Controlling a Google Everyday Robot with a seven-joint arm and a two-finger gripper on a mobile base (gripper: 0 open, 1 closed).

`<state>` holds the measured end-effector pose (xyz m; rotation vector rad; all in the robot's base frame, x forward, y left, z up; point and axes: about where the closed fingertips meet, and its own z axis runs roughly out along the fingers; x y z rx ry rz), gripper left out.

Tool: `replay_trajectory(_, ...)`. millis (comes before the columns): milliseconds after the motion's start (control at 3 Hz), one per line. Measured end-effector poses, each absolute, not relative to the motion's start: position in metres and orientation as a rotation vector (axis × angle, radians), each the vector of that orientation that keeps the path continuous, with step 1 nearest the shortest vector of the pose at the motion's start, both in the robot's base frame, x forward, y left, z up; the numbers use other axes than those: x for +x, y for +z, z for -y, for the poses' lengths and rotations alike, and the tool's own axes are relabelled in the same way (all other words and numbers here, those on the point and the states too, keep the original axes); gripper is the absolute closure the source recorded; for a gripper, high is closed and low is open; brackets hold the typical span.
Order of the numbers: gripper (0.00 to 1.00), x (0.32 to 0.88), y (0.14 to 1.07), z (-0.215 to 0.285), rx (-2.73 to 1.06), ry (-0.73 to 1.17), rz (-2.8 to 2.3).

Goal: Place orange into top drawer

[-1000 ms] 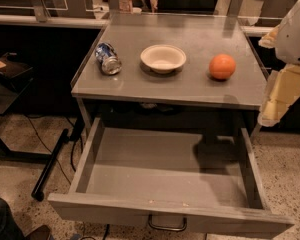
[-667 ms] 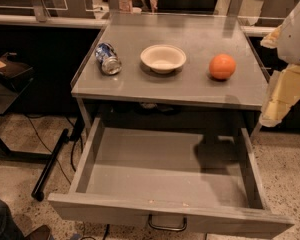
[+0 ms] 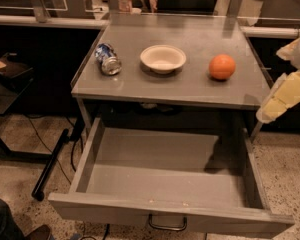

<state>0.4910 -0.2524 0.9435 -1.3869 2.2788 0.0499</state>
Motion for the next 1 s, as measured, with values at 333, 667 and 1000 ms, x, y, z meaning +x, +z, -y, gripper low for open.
replay_trajectory(333, 0.00, 0.522, 0.926, 0.268, -1.215, 0.120, -2.269)
replay_trajectory(667, 0.00, 0.522, 0.926, 0.268, -1.215, 0.120, -2.269)
replay_trajectory(1000, 0.00, 0.541, 0.917, 0.263, -1.145, 0.155, -2.263)
